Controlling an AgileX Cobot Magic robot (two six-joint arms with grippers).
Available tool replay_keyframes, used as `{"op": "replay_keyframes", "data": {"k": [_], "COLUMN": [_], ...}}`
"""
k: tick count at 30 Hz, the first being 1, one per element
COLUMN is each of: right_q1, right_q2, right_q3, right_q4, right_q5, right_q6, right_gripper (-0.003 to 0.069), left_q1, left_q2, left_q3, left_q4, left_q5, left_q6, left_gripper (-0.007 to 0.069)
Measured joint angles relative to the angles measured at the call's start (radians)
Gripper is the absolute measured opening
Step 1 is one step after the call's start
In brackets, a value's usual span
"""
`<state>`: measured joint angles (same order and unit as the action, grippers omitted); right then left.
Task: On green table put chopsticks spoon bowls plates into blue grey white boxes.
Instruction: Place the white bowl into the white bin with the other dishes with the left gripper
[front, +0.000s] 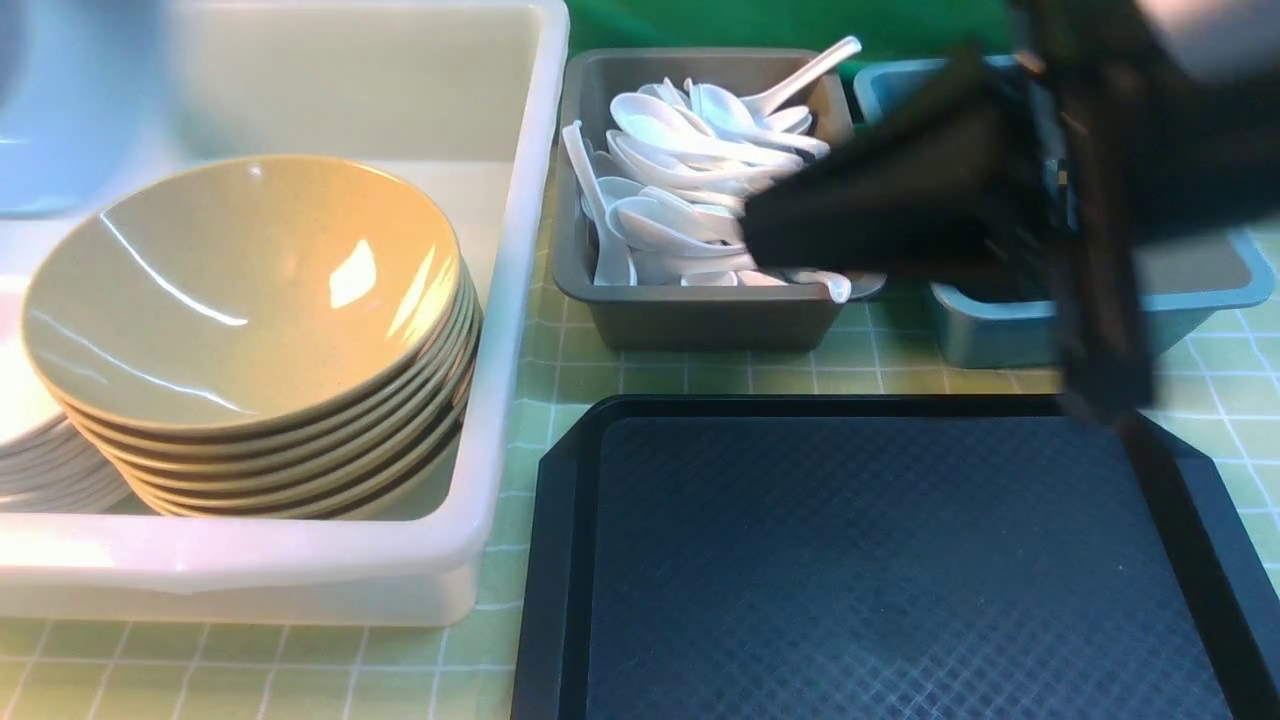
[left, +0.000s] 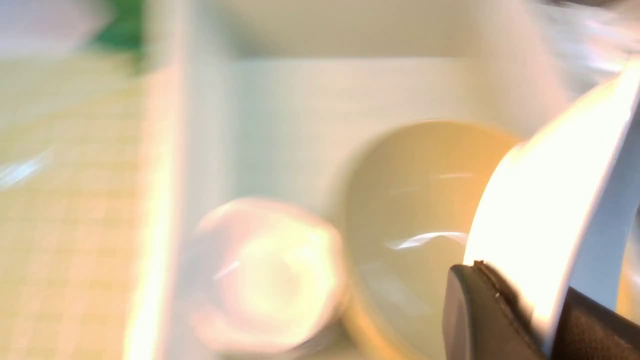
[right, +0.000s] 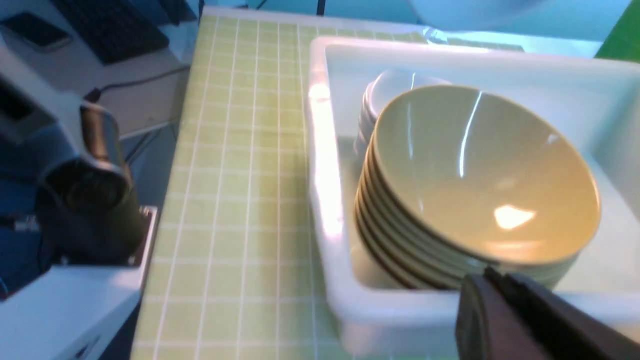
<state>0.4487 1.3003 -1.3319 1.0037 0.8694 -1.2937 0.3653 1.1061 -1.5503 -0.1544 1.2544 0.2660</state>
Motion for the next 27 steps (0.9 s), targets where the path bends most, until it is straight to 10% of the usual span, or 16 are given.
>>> {"op": "replay_keyframes", "data": {"k": [8,27], "right_q1": [0.094,0.14], "right_q2": [0.133,0.141], "right_q3": [-0.109,-0.113], "right_q4": [0.026,0.02], "right_q5": [0.004,0.025], "right_q6": [-0.023,-0.04], "right_gripper": [0.0021,0.0024], "left_q1": [0.023,0.195], "left_q2": [0.159,0.539], "left_q3": [0.0,0.001], "left_q4": [0.319,0.021], "left_q5": [-0.005,-0.011], "left_q6": [-0.286,-0.291], "left_gripper": [0.0015,0.002]}}
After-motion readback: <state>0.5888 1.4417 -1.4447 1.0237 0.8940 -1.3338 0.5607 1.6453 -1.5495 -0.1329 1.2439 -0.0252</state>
